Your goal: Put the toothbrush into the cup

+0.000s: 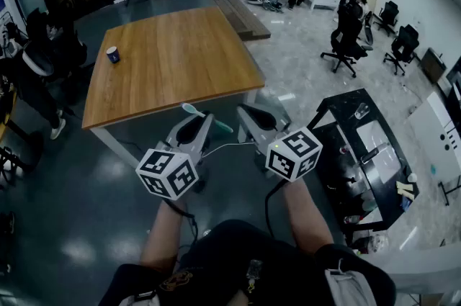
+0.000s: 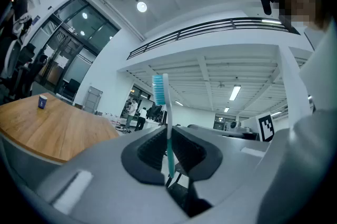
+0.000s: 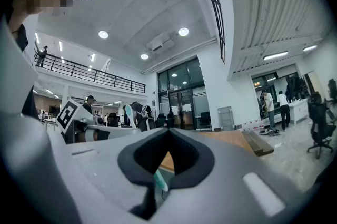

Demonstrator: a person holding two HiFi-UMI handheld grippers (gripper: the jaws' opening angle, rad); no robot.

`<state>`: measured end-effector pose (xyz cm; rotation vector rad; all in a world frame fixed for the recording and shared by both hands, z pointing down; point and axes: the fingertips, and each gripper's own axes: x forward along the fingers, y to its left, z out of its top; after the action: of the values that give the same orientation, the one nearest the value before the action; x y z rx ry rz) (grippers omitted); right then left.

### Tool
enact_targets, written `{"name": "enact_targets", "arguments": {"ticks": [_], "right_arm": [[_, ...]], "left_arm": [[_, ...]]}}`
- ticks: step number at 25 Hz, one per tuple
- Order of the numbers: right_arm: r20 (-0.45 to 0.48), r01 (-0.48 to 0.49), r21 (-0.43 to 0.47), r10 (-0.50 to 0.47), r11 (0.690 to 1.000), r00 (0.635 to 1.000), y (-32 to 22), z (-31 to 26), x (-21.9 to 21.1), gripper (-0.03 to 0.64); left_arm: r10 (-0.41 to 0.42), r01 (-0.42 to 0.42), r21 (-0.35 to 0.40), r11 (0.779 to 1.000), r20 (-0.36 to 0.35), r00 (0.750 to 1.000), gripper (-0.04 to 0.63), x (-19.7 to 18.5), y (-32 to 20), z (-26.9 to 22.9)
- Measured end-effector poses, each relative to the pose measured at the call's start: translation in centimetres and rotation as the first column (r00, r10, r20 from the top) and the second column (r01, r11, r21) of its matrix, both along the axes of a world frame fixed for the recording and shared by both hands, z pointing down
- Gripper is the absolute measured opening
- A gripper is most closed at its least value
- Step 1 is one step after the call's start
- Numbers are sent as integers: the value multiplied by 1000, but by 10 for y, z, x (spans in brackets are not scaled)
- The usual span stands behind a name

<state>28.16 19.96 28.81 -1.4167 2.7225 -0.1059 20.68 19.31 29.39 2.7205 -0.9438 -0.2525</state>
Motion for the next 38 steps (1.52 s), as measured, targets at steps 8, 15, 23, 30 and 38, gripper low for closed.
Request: {"name": "enact_targets", "arguments": {"ticks": [8,15,23,30,38], "right_arm": [[-16,-23,-12,23,1000,1000,0,4,-3,2],[-30,-35,-23,35,999,999,2,8,-10,2],[-40,-18,-30,17,999,999,-1,12,-28,3],[-35,1,-49,-3,999,999,-16,18,-66,3],[-50,45,-58,-48,997,998,-41,29,-123,3]], "left_arm": [[4,-4,-7,1000,-8,1000,35,-4,2,2],[-3,3,-6,1000,-11,1000,35,-16,4,1],[-12,12,-2,1000,-8,1000,35,-37,2,2],[-36,36,-4,999,-1,999,35,-76,-12,5],[-86,86,-13,996,7,996,35,-136,-33,16]]}}
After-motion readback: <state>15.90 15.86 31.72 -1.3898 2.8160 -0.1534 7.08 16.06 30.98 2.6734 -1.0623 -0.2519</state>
